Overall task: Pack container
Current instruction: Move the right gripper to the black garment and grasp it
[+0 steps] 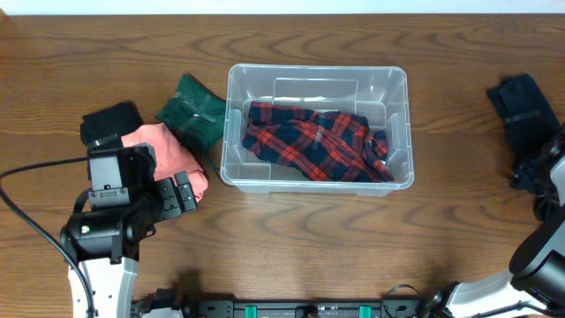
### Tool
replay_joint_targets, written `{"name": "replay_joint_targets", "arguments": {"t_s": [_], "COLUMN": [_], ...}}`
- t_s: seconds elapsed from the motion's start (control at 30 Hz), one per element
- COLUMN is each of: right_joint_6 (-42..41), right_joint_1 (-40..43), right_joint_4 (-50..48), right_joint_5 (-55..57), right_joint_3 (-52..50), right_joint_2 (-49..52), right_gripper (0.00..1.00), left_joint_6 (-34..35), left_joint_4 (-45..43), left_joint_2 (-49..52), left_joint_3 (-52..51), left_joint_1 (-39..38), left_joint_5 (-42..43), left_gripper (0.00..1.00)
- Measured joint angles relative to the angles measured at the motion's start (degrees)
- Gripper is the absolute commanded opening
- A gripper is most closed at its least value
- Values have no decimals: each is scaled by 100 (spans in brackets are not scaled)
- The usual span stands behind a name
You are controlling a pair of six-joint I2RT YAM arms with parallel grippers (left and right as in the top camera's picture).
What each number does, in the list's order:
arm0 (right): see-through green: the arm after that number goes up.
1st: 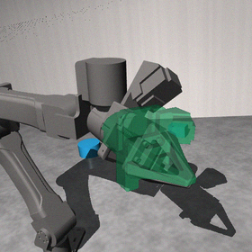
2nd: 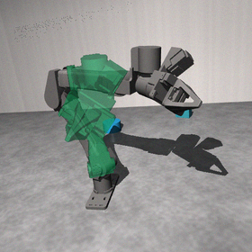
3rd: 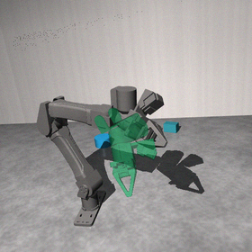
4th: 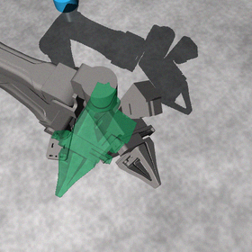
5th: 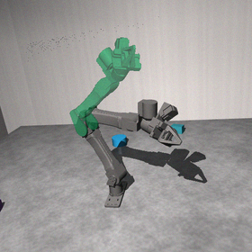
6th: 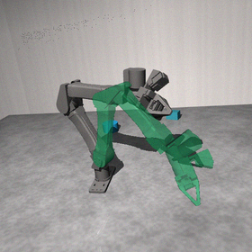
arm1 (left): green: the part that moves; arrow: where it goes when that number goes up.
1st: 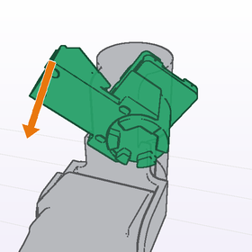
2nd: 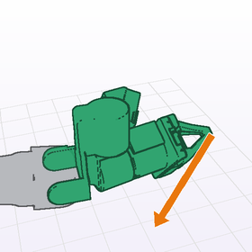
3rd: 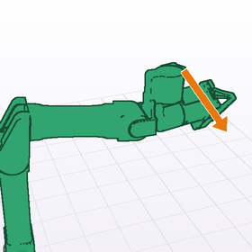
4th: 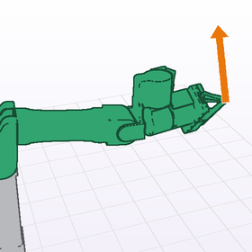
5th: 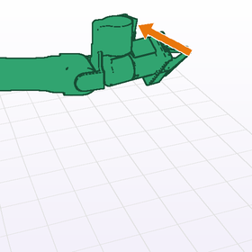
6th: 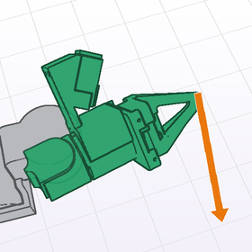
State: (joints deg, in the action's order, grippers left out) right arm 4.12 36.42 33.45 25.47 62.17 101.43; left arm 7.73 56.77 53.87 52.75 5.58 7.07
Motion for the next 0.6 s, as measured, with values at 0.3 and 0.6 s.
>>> {"name": "replay_joint_targets", "arguments": {"t_s": [0.3,0.6], "right_joint_6": [271,282], "right_joint_1": [208,72], "right_joint_4": [-140,409], "right_joint_5": [-79,0], "right_joint_3": [109,424], "right_joint_2": [629,610], "right_gripper": [67,1], "left_joint_6": [0,0], "left_joint_4": [2,2], "left_joint_2": [0,0], "left_joint_3": [0,0], "left_joint_1": [0,0], "left_joint_5": [0,0], "left_gripper": [98,98]}}
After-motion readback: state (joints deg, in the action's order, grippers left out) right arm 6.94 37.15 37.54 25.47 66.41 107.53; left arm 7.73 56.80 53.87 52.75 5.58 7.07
